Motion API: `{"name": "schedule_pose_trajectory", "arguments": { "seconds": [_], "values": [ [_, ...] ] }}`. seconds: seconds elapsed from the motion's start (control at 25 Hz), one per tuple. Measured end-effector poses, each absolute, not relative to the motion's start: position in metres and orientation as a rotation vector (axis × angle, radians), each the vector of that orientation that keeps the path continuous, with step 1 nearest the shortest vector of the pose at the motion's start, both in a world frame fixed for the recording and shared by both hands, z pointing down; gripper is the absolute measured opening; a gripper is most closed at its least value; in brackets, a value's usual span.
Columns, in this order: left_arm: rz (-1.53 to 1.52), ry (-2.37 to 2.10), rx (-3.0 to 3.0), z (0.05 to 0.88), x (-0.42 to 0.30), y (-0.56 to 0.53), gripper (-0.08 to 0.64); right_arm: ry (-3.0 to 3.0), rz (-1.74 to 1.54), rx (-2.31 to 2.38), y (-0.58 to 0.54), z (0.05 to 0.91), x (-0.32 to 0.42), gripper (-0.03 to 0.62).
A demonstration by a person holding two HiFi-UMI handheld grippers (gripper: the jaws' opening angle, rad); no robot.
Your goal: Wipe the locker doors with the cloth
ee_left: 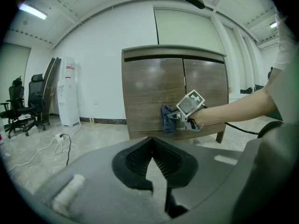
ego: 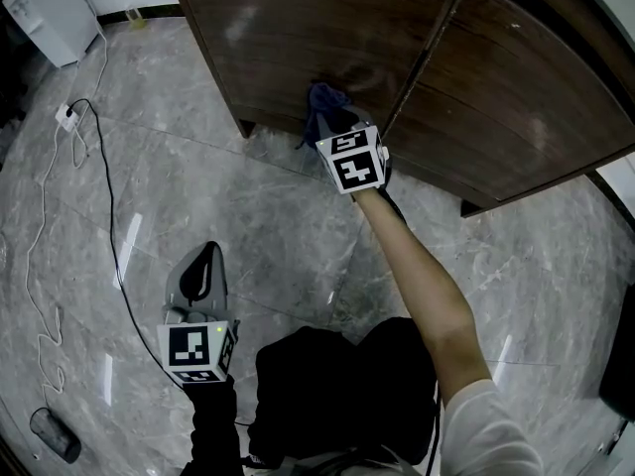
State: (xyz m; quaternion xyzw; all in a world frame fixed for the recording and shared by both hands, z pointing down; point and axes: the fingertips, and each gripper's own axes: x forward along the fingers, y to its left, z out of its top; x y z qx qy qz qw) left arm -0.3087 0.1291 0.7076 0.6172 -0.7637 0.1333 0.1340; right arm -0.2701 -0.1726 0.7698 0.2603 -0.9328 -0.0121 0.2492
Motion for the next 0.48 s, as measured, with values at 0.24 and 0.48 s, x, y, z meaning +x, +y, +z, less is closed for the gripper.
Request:
{"name": "schedule_pose_trajectory", "arguments": {
  "seconds": [0.24,0.48],
  "values": [
    [0.384,-2.221,1.791,0.703,-0.31,0.131,0.002,-2.609,-0.128,0.716,-0.173,0.713,-0.28,0.069],
    [0.381,-2.235,1.781,0.698,-0.314,0.136,0.002,-2.679,-0.206,0.745,-0.173,0.655,-0.287,0.069]
  ]
}}
